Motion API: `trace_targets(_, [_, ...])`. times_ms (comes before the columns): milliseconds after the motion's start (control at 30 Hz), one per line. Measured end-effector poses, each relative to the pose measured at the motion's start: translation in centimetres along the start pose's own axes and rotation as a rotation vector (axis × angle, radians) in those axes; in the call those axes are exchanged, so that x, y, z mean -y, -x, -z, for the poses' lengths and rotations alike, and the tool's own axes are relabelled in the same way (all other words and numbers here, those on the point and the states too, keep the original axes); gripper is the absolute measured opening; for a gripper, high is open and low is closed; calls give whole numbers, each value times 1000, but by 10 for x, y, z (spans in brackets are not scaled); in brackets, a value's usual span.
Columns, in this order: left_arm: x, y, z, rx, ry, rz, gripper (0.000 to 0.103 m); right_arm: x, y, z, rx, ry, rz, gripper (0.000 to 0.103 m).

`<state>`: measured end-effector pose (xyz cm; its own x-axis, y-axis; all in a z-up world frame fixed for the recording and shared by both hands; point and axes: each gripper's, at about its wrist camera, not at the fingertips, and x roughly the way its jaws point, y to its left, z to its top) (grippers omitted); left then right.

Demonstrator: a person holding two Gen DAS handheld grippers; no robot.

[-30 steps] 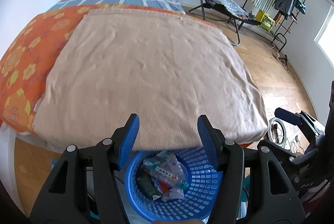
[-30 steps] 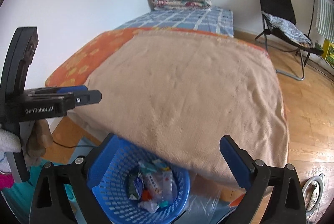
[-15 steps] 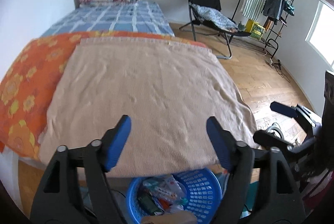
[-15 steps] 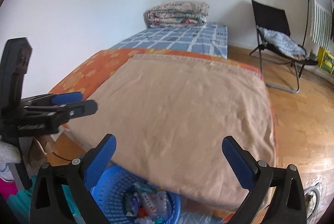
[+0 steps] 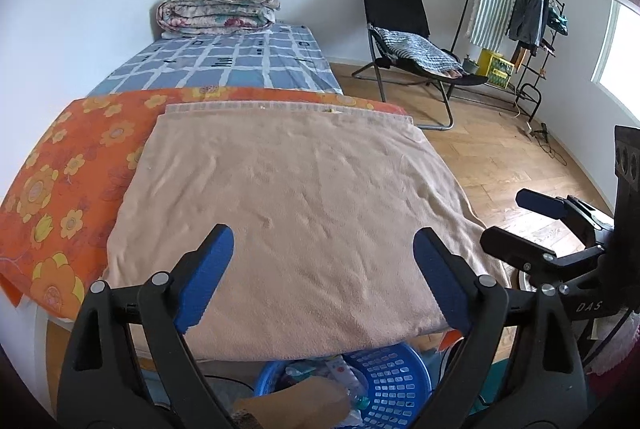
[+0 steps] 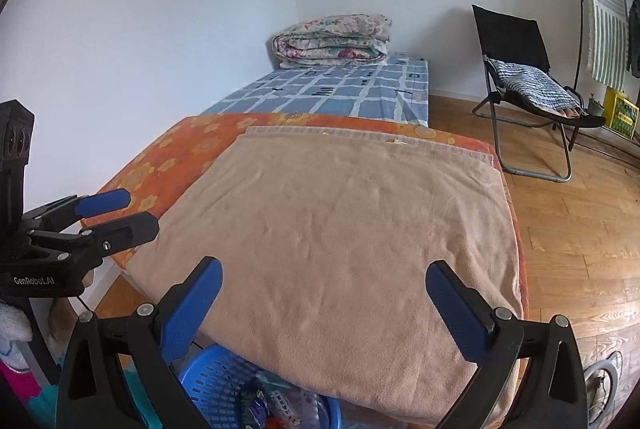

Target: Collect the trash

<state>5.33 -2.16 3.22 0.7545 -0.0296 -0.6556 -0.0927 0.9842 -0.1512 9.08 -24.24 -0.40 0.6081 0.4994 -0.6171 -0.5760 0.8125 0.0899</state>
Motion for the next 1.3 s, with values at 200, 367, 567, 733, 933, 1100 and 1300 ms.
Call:
trace_targets(200, [-2,-3,1,1,-15,-35,95,7,0,1,0,-33,4,103])
trace_targets(367, [-8,-3,4,0,5,-35,100,9,-1,2,-6,-46,2,103])
trace_targets(567, [-12,-4,6,-16,22,-37,100,12,-1,3,-8,-51,6,103])
trace_targets(733, [-13,-5,8,-21,29,-40,100,13,-3,4,-16,-59,5,103])
trace_targets(933, [-13,-5,8,-21,27,-42,100,13,-4,5,-16,-58,9,103])
trace_targets(1100, [-14,-5,8,-22,30,-39,100,15,-4,7,-18,-63,10,103])
trace_targets(1300, [-15,-5,8,-19,31,-44,100,15,-4,7,-19,-63,9,103])
